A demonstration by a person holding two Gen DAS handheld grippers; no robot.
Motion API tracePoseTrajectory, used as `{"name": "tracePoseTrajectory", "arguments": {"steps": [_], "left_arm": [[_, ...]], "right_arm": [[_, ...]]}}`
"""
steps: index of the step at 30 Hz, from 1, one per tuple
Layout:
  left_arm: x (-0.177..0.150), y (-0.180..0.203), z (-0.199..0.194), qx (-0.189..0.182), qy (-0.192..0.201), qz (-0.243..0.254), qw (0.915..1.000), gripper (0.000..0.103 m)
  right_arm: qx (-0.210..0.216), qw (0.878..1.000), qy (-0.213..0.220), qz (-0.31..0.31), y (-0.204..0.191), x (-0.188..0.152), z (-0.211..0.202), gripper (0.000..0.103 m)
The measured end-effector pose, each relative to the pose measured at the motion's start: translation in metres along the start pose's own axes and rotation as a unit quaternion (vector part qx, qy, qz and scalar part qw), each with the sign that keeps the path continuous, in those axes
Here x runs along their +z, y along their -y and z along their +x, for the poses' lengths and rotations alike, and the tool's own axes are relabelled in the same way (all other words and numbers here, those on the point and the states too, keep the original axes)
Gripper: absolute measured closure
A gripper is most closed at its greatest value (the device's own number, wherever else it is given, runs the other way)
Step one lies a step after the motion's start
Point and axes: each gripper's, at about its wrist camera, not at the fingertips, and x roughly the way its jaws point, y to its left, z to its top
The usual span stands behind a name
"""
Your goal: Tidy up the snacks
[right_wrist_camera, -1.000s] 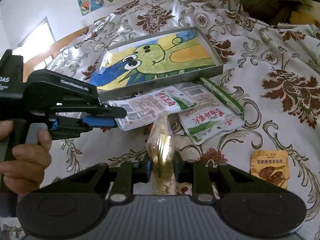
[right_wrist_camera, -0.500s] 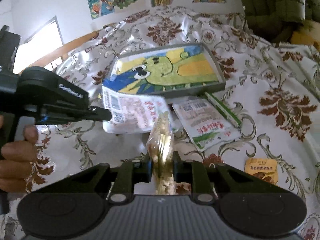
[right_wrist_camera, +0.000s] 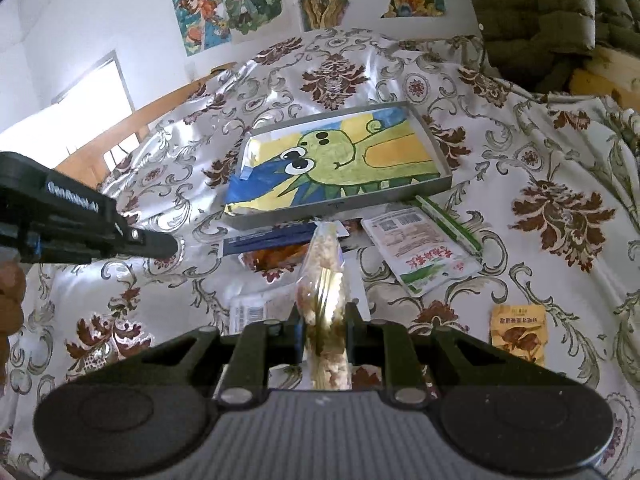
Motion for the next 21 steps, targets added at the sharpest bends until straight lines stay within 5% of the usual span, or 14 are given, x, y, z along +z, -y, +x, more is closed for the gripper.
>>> {"name": "tracePoseTrajectory", "arguments": {"steps": [5, 11, 14, 17, 21], "left_arm": [[-0.022, -0.007, 0.017, -0.025, -0.029, 0.035, 0.9987, 0.102], [-0.044, 0.006, 0.026, -0.003, 0.002, 0.168, 0.9859, 0.067], [-0.053, 0.014, 0.033, 0.015, 0.027, 0.237, 0.9711, 0.05], [-0.061, 0.024, 0.049, 0.026, 0.041, 0.3, 0.9527, 0.044], [-0.077, 0.04, 0.076, 0.051, 0.059, 0.405, 0.911, 0.04]], "right_arm": [[0.0, 1.0, 0.001, 0.005, -0.01, 0.003, -0.005, 0.082], [-0.01, 1.0, -0.028, 0.005, -0.009, 0.019, 0.009, 0.082], [-0.02, 0.999, -0.036, -0.006, -0.008, 0.042, 0.013, 0.082], [-0.032, 0.999, -0.021, -0.029, -0.011, 0.066, 0.018, 0.082], [-0.027, 1.0, 0.004, -0.012, -0.007, 0.081, 0.04, 0.081]]}}
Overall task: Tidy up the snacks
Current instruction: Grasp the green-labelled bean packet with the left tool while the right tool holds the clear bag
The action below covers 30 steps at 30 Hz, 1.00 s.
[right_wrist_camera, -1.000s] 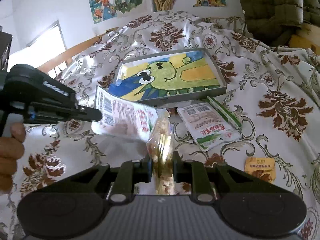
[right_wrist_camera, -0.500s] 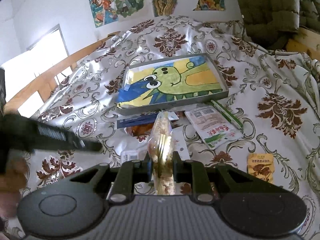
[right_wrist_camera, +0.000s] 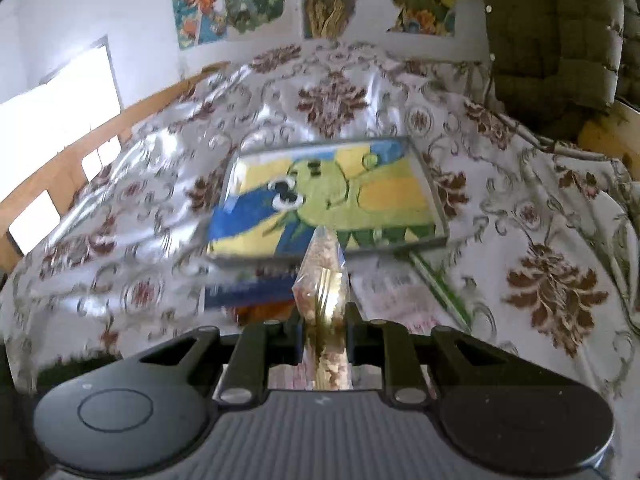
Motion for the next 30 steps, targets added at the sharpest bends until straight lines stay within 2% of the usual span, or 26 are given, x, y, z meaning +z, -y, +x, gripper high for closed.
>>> {"name": "tracePoseTrajectory", "arguments": {"steps": [4, 7, 9, 12, 13, 15, 18, 20, 23, 24, 26, 27, 28, 30], "left_arm": [[-0.005, 0.02, 0.019, 0.012, 0.011, 0.072, 0.9972, 0.034], [-0.007, 0.034, 0.042, 0.043, 0.01, 0.132, 0.9903, 0.03], [-0.007, 0.038, 0.057, 0.046, 0.008, 0.166, 0.985, 0.028], [-0.004, 0.033, 0.068, 0.008, 0.006, 0.173, 0.9848, 0.021], [-0.001, 0.03, 0.071, -0.009, 0.0, 0.174, 0.9847, 0.015], [0.007, 0.026, 0.078, -0.045, -0.033, 0.169, 0.984, 0.014], [0.014, 0.02, 0.083, -0.054, -0.055, 0.159, 0.9842, 0.013], [0.016, 0.017, 0.088, -0.051, -0.072, 0.145, 0.9854, 0.008], [0.011, 0.021, 0.089, -0.045, -0.067, 0.155, 0.9846, 0.008], [0.008, 0.024, 0.089, -0.037, -0.061, 0.161, 0.9844, 0.009], [0.002, 0.029, 0.084, -0.02, -0.042, 0.182, 0.9821, 0.022], [0.0, 0.029, 0.082, -0.014, -0.042, 0.174, 0.9838, 0.029], [-0.001, 0.026, 0.08, -0.018, -0.05, 0.148, 0.9875, 0.046], [0.0, 0.016, 0.076, -0.026, -0.059, 0.098, 0.9932, 0.057]], "right_arm": [[0.012, 1.0, -0.005, 0.016, 0.01, 0.0, 0.028, 0.081], [0.011, 1.0, -0.002, -0.004, 0.016, -0.001, 0.043, 0.081], [0.022, 1.0, -0.008, 0.004, 0.022, -0.004, 0.051, 0.081], [0.044, 0.998, -0.022, 0.025, 0.03, -0.009, 0.058, 0.081], [0.054, 0.998, -0.019, 0.028, 0.032, -0.009, 0.059, 0.081], [0.073, 0.997, -0.005, 0.029, 0.037, -0.006, 0.064, 0.081], [0.095, 0.995, 0.005, 0.04, 0.046, -0.003, 0.07, 0.081], [0.092, 0.995, 0.011, 0.045, 0.048, -0.002, 0.069, 0.081], [0.082, 0.996, 0.011, 0.035, 0.045, -0.009, 0.059, 0.081], [0.077, 0.996, 0.009, 0.031, 0.042, -0.012, 0.053, 0.081], [0.069, 0.997, 0.015, 0.015, 0.035, -0.018, 0.036, 0.081], [0.063, 0.998, 0.02, 0.012, 0.032, -0.023, 0.026, 0.081], [0.062, 0.998, 0.021, 0.016, 0.03, -0.028, 0.018, 0.081], [0.062, 0.997, 0.02, 0.03, 0.029, -0.037, 0.008, 0.081]]}}
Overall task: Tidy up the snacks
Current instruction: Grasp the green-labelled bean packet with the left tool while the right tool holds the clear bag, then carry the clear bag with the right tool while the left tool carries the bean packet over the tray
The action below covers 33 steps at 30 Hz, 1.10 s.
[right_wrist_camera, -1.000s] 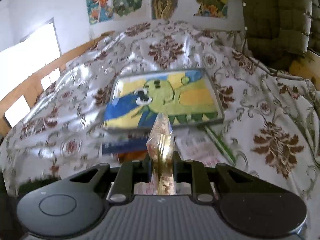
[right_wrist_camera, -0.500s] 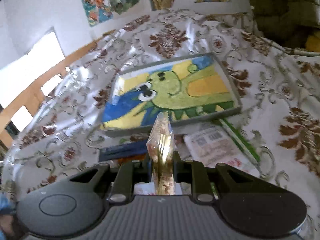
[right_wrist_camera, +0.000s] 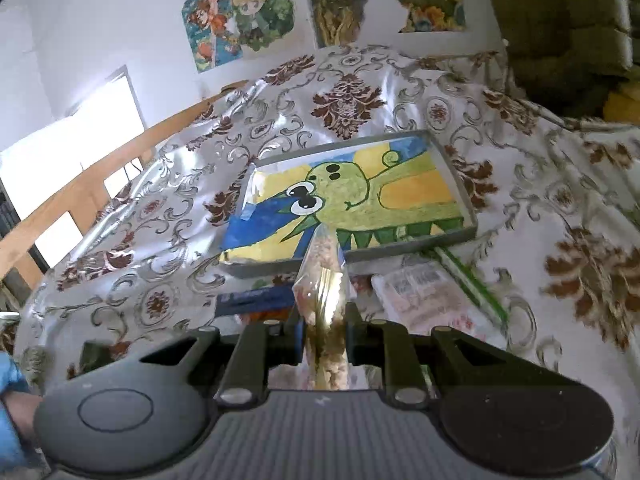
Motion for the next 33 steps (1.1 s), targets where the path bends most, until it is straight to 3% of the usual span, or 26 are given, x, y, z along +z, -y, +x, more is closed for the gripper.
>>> {"name": "tracePoseTrajectory", "arguments": {"steps": [3, 7, 11, 16, 24, 30, 33], "left_arm": [[-0.003, -0.012, -0.011, -0.01, 0.007, -0.034, 0.9994, 0.064], [-0.007, -0.029, -0.028, -0.013, 0.015, -0.085, 0.9962, 0.082], [-0.009, -0.056, -0.044, -0.026, 0.02, -0.121, 0.9921, 0.088], [-0.003, -0.091, -0.043, -0.018, 0.011, -0.188, 0.9819, 0.09], [0.005, -0.094, -0.03, -0.025, -0.007, -0.195, 0.9805, 0.093], [0.004, -0.096, -0.053, -0.046, 0.011, -0.244, 0.9686, 0.097], [0.001, -0.106, -0.067, -0.057, 0.03, -0.277, 0.9587, 0.097]], "right_arm": [[-0.005, 1.0, -0.002, -0.009, -0.002, -0.01, -0.006, 0.081], [-0.001, 1.0, 0.009, 0.002, -0.002, -0.008, -0.004, 0.081], [0.01, 1.0, 0.019, 0.0, -0.004, -0.006, 0.002, 0.081], [0.012, 1.0, 0.01, -0.002, 0.0, -0.007, 0.01, 0.081], [0.007, 1.0, 0.009, 0.023, 0.011, -0.004, 0.015, 0.081], [0.013, 0.999, 0.011, 0.03, 0.007, -0.003, 0.017, 0.082], [0.019, 0.999, 0.016, 0.033, 0.006, -0.004, 0.015, 0.082]]}}
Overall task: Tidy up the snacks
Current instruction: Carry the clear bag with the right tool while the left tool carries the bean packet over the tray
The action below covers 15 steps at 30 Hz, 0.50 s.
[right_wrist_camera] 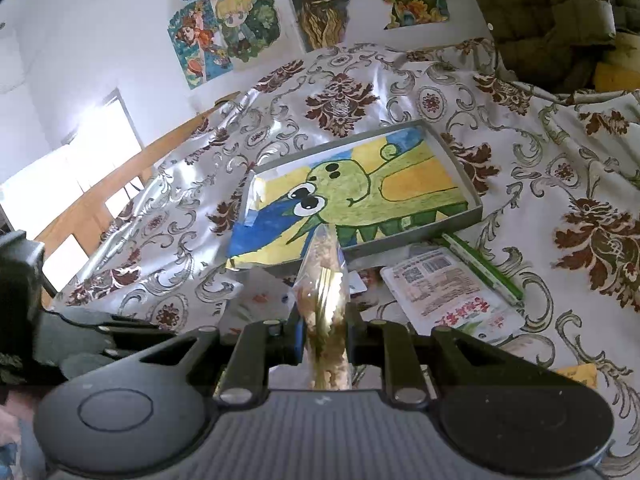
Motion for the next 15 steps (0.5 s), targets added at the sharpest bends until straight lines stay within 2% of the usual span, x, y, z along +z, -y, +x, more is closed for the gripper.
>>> {"name": "tracePoseTrajectory", "arguments": {"steps": [3, 7, 15], "left_arm": [[0.003, -0.013, -0.012, -0.02, 0.017, -0.046, 0.9986, 0.097], [0.007, -0.028, -0.022, -0.029, 0.042, -0.085, 0.9951, 0.097], [0.021, -0.049, -0.022, -0.015, 0.086, -0.129, 0.9878, 0.097]], "right_arm": [[0.011, 1.0, 0.009, 0.009, 0.001, 0.0, -0.003, 0.082], [0.017, 1.0, 0.021, 0.013, 0.002, -0.001, -0.006, 0.082], [0.021, 0.999, 0.04, 0.008, -0.007, 0.0, 0.015, 0.082]]}}
